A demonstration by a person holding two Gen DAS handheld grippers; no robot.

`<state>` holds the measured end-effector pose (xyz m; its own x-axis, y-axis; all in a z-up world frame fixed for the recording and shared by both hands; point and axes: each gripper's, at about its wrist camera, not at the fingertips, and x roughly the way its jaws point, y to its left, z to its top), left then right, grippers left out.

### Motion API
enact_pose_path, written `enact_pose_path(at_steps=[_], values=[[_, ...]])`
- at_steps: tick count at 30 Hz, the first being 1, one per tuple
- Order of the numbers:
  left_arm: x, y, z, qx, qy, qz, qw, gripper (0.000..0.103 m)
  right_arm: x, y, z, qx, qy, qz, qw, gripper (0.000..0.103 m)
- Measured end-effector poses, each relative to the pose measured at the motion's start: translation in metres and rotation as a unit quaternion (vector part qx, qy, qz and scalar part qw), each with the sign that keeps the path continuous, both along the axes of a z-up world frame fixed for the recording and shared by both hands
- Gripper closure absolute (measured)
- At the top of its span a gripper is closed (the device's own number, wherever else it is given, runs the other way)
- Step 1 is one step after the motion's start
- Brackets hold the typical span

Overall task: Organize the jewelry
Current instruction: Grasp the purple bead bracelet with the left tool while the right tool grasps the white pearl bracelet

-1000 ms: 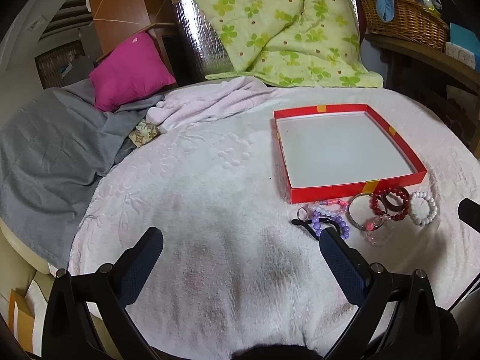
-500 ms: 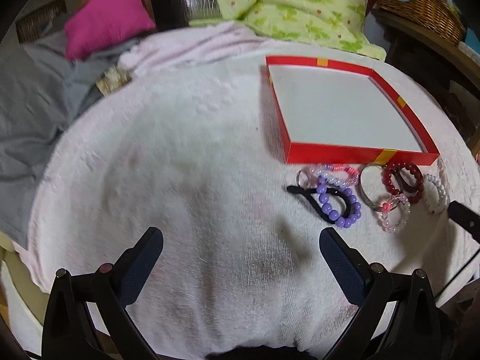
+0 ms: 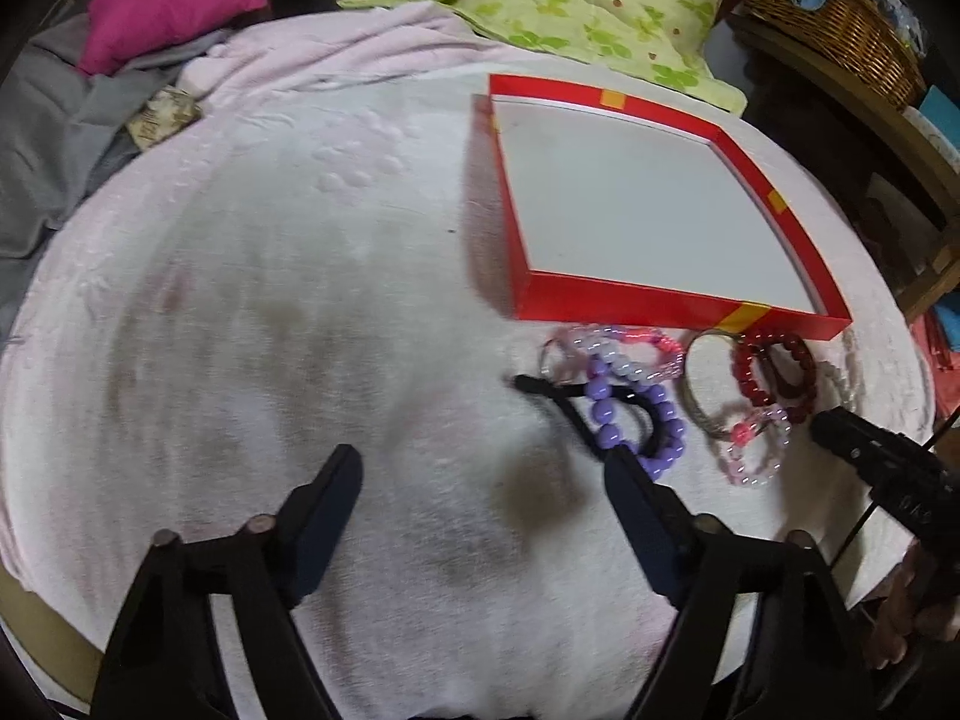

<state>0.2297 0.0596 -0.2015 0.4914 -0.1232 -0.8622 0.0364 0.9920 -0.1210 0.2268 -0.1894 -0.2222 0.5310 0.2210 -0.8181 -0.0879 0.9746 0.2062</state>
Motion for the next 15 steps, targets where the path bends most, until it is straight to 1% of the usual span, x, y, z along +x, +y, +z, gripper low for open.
enact_pose_path(at_steps=[1,3,5,6,8,10,15], values=[[0.002,-0.002,0.0,-0.008,0.002,-0.003,1.0,0.03,0.0,0.002,0.0,-0.008,0.001,0.005,1.0,0.065],[0.006,-0.005,0.001,-0.022,0.005,-0.008,0.9997,0.031,0.001,0.004,-0.001,-0.027,0.003,0.007,1.0,0.072],[0.01,-0.009,0.003,-0.037,0.008,-0.011,0.9992,0.032,0.001,0.002,-0.001,-0.028,0.005,0.011,1.0,0.074],[0.011,-0.011,0.003,-0.042,0.008,-0.014,0.999,0.034,0.001,0.0,-0.001,-0.023,0.009,0.01,1.0,0.075],[0.014,-0.013,0.004,-0.046,0.01,-0.02,0.9987,0.04,-0.001,-0.006,-0.001,-0.014,0.015,0.008,1.0,0.076],[0.019,-0.016,0.005,-0.05,0.01,-0.022,0.9985,0.049,-0.003,-0.011,-0.001,-0.007,0.021,0.006,1.0,0.078],[0.033,-0.019,0.019,-0.039,-0.016,-0.027,0.9988,0.049,-0.012,-0.017,0.0,0.013,0.024,0.001,1.0,0.078]])
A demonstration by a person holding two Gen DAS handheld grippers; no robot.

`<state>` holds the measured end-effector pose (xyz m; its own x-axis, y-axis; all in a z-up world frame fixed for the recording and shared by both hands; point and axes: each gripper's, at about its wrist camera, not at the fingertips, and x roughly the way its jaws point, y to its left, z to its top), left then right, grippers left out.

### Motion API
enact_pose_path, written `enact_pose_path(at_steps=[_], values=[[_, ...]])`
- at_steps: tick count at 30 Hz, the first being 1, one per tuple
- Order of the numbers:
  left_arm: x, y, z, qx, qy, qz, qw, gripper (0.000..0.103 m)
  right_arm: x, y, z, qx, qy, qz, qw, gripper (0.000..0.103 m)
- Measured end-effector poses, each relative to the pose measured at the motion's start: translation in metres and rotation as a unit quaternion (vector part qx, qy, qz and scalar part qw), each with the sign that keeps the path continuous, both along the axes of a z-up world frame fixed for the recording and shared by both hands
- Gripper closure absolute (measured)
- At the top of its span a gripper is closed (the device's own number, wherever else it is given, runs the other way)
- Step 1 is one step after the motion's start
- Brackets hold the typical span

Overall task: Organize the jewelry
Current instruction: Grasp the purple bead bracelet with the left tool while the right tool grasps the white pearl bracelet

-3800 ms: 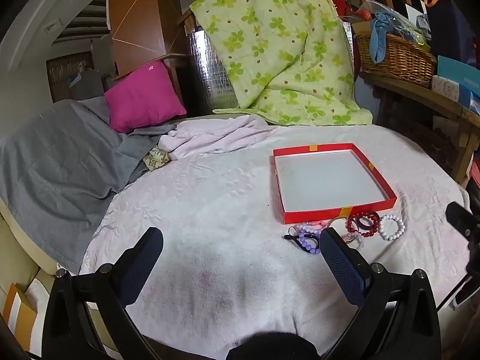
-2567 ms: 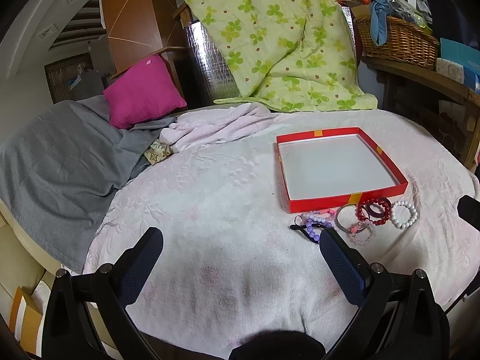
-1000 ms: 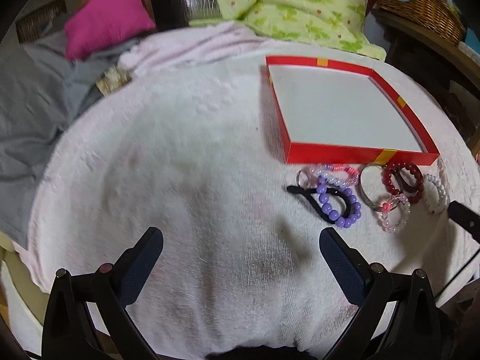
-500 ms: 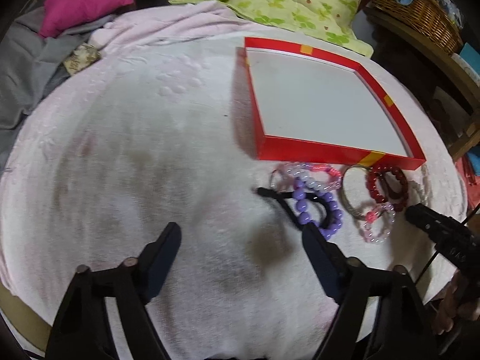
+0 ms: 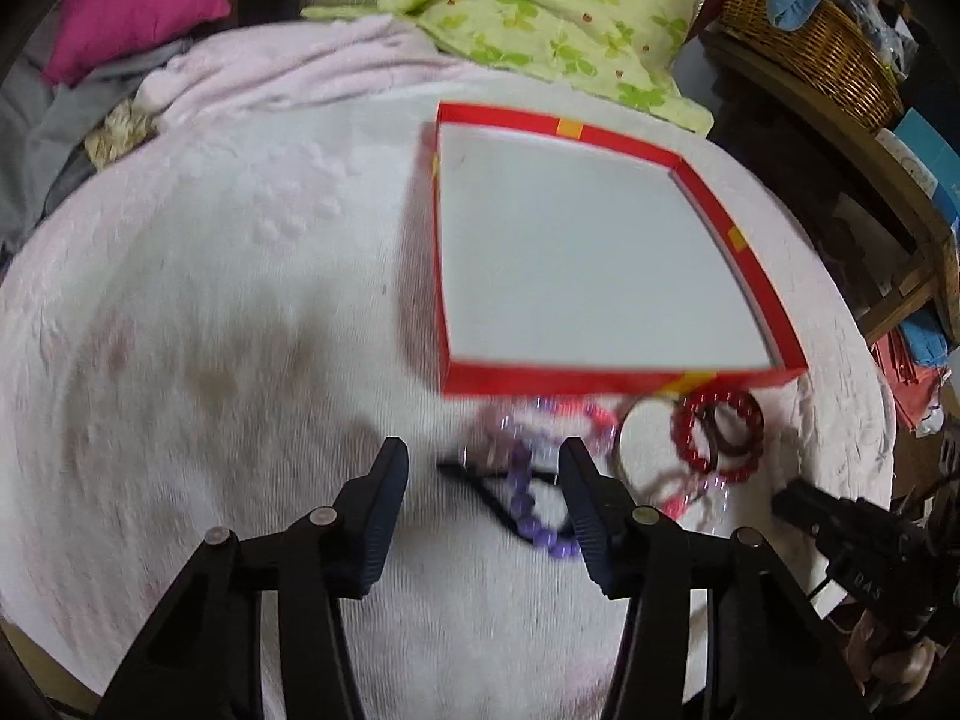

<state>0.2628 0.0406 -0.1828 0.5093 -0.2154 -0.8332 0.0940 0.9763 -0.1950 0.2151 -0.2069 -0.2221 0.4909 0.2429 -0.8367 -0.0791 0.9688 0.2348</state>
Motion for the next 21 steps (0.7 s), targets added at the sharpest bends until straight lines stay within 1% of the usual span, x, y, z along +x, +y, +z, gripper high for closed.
enact_pose_path(at_steps=[3,4,8,9,11,14,16,20,21], values=[[0.011,-0.007,-0.002,0.001,-0.001,-0.017,0.9999,0.049,0.0,0.0,-0.002,0.003,0.0,-0.006,1.0,0.078],[0.015,-0.009,-0.006,0.003,0.007,-0.021,0.9997,0.053,0.001,0.002,-0.003,0.001,-0.001,-0.006,1.0,0.078],[0.016,-0.006,-0.025,0.003,0.038,-0.021,0.999,0.058,0.0,0.0,-0.003,0.004,-0.002,-0.002,1.0,0.078],[0.011,-0.003,-0.028,0.003,0.039,-0.02,0.999,0.062,0.001,-0.001,-0.003,0.01,-0.001,-0.003,1.0,0.078],[0.004,0.0,-0.026,0.008,0.03,-0.027,0.9991,0.065,0.002,-0.004,-0.003,0.019,0.002,-0.004,1.0,0.078],[-0.007,0.005,-0.025,0.013,0.035,-0.038,0.9986,0.068,0.002,-0.004,-0.003,0.022,0.003,-0.003,1.0,0.078],[-0.013,0.006,-0.021,0.022,0.037,-0.043,0.9981,0.072,0.002,-0.006,-0.003,0.022,0.002,-0.002,1.0,0.078],[-0.024,0.006,-0.014,0.032,0.043,-0.044,0.9976,0.072,0.002,-0.008,-0.003,0.027,0.001,-0.003,1.0,0.078],[-0.024,0.009,-0.016,0.03,0.045,-0.043,0.9976,0.072,0.002,-0.008,-0.003,0.028,0.001,-0.003,1.0,0.078]])
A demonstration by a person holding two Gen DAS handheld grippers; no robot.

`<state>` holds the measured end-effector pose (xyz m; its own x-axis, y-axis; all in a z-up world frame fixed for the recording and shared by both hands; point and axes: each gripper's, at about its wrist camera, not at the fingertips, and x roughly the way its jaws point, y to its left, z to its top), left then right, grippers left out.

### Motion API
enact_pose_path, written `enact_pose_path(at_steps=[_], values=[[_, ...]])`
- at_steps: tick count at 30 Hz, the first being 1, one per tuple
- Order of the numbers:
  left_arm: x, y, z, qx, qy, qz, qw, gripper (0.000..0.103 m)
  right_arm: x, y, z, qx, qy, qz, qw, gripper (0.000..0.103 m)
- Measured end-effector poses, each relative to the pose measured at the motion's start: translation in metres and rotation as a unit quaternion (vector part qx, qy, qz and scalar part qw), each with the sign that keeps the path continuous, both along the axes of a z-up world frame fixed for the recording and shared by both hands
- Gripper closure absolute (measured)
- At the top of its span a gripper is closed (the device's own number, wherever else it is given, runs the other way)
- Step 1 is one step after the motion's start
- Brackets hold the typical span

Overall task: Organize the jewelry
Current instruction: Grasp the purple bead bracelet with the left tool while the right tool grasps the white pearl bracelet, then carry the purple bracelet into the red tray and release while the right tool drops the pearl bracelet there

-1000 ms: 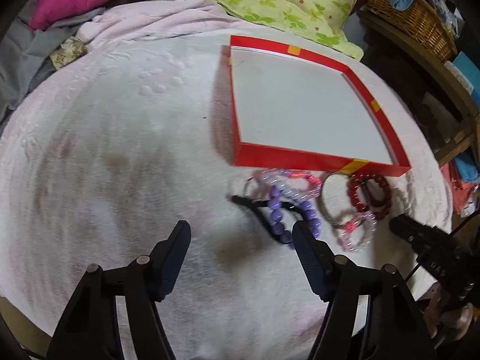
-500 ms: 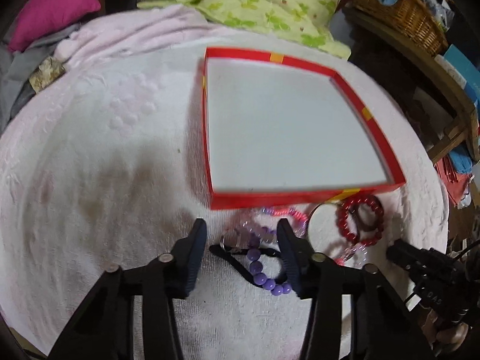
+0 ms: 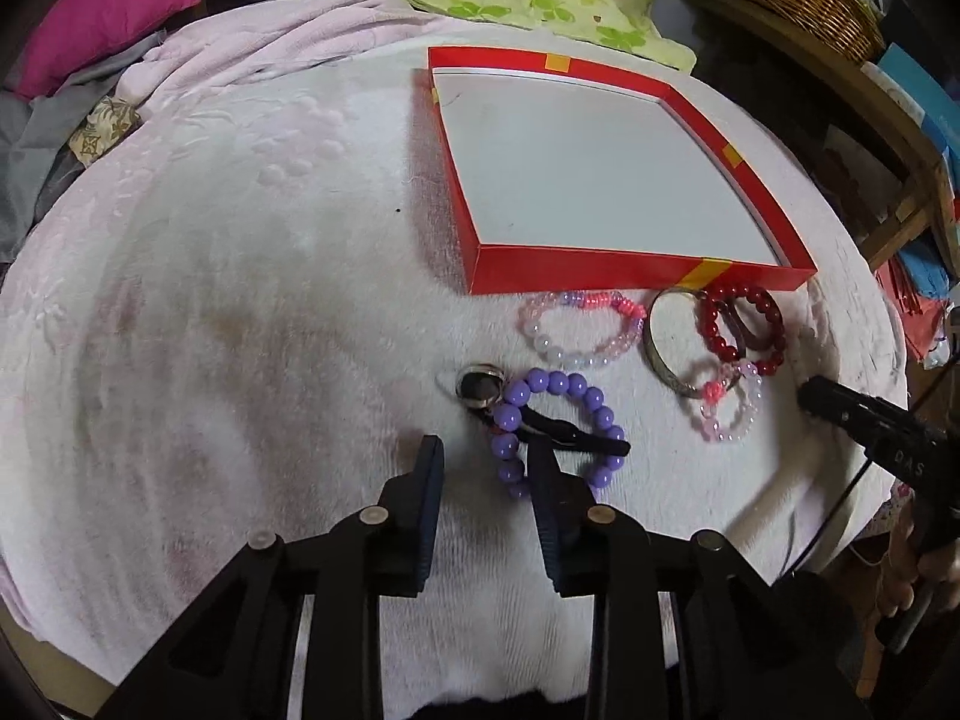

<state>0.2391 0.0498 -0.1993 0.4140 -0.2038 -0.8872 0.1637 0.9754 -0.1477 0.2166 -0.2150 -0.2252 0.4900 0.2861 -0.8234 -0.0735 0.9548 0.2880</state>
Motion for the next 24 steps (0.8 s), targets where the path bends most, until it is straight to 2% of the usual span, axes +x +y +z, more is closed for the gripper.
enact_pose_path(at_steps=[7,9,10,12,14,19,24], values=[[-0.002,0.004,-0.004,-0.023,-0.003,-0.004,0.9997,0.072,0.0,0.0,0.0,-0.006,-0.002,0.003,1.0,0.078],[0.001,0.004,-0.007,-0.034,0.0,-0.009,0.9994,0.076,0.0,0.003,0.002,-0.014,-0.005,0.007,1.0,0.079],[0.002,0.004,-0.007,-0.045,-0.001,-0.012,0.9989,0.084,-0.001,0.004,0.002,-0.017,-0.01,0.009,1.0,0.082],[0.003,0.004,-0.01,-0.057,0.004,-0.017,0.9982,0.093,-0.001,0.007,0.003,-0.02,-0.013,0.013,1.0,0.088],[0.004,0.004,-0.013,-0.063,0.003,-0.019,0.9978,0.093,-0.002,0.008,0.004,-0.017,-0.014,0.015,1.0,0.091],[-0.009,0.011,-0.006,-0.087,-0.01,-0.025,0.9958,0.094,-0.005,0.003,0.007,0.024,-0.008,0.022,0.999,0.092],[-0.03,0.016,0.028,-0.106,-0.043,-0.051,0.9921,0.094,-0.01,-0.014,0.013,0.094,-0.003,0.01,0.995,0.092]])
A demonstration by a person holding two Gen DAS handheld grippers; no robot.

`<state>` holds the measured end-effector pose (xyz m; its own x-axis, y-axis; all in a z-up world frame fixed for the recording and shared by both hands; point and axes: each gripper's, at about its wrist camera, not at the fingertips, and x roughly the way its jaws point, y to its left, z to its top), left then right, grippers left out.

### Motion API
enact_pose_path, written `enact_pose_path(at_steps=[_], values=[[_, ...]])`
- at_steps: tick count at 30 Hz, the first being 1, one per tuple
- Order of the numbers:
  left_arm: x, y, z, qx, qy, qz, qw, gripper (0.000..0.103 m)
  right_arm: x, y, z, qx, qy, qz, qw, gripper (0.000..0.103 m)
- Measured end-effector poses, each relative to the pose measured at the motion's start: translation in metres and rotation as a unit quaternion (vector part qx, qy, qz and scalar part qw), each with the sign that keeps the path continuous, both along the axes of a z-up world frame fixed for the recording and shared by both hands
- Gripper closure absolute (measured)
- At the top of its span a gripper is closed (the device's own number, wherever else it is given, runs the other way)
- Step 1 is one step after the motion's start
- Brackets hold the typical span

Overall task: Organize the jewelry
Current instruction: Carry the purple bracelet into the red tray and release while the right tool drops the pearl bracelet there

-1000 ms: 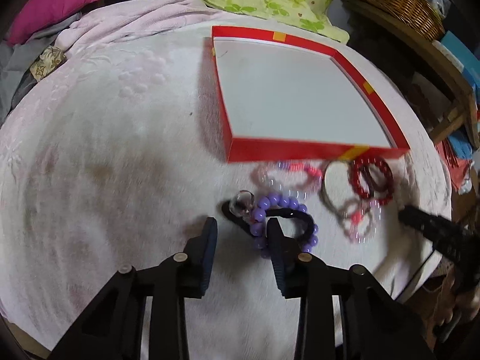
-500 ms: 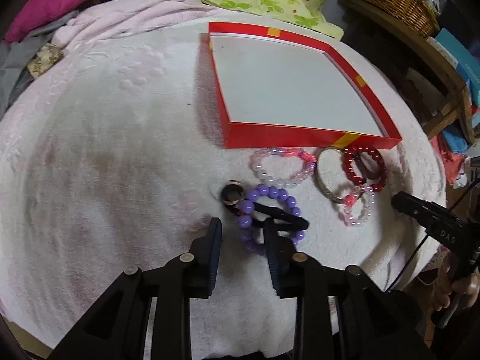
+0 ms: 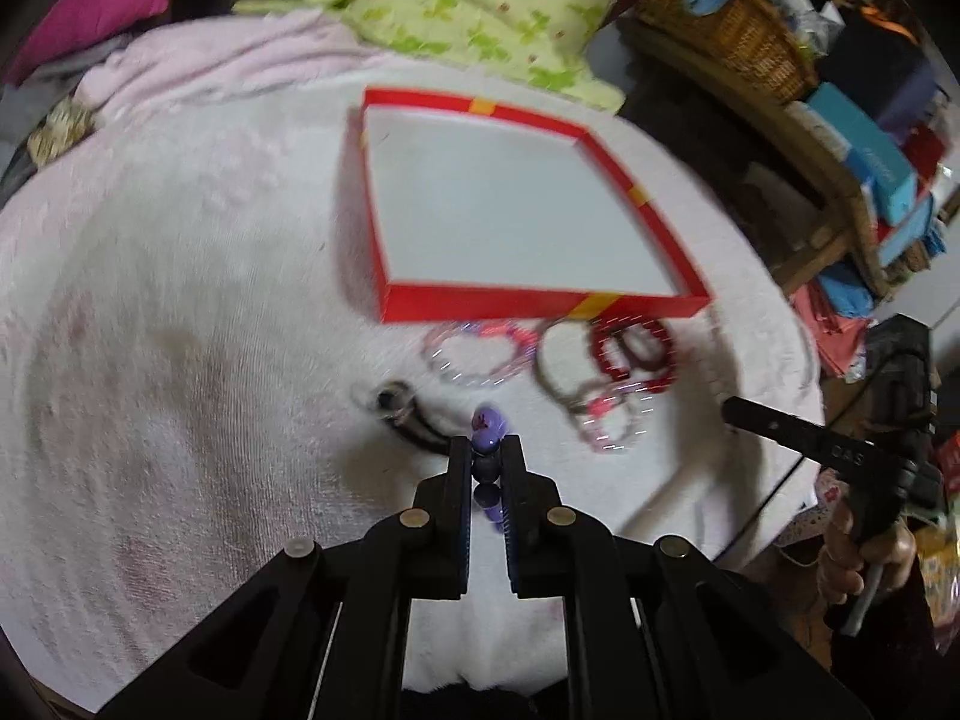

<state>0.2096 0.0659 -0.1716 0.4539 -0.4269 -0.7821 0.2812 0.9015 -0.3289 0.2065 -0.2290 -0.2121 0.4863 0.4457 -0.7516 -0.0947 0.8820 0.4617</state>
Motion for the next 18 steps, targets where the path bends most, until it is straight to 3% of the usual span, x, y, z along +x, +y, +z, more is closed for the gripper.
enact_pose_path(at_steps=[5,12,18], values=[[-0.007,-0.001,0.035,-0.01,-0.032,-0.013,0.9994,0.094,-0.005,-0.012,0.013,0.067,-0.009,-0.003,0.998,0.092],[0.009,0.002,0.075,-0.024,-0.062,-0.019,0.9976,0.094,0.01,-0.024,0.033,0.19,-0.02,-0.012,0.982,0.092],[0.059,-0.003,0.092,-0.026,-0.073,-0.025,0.9967,0.093,0.045,-0.02,0.05,0.211,-0.037,-0.022,0.977,0.092]])
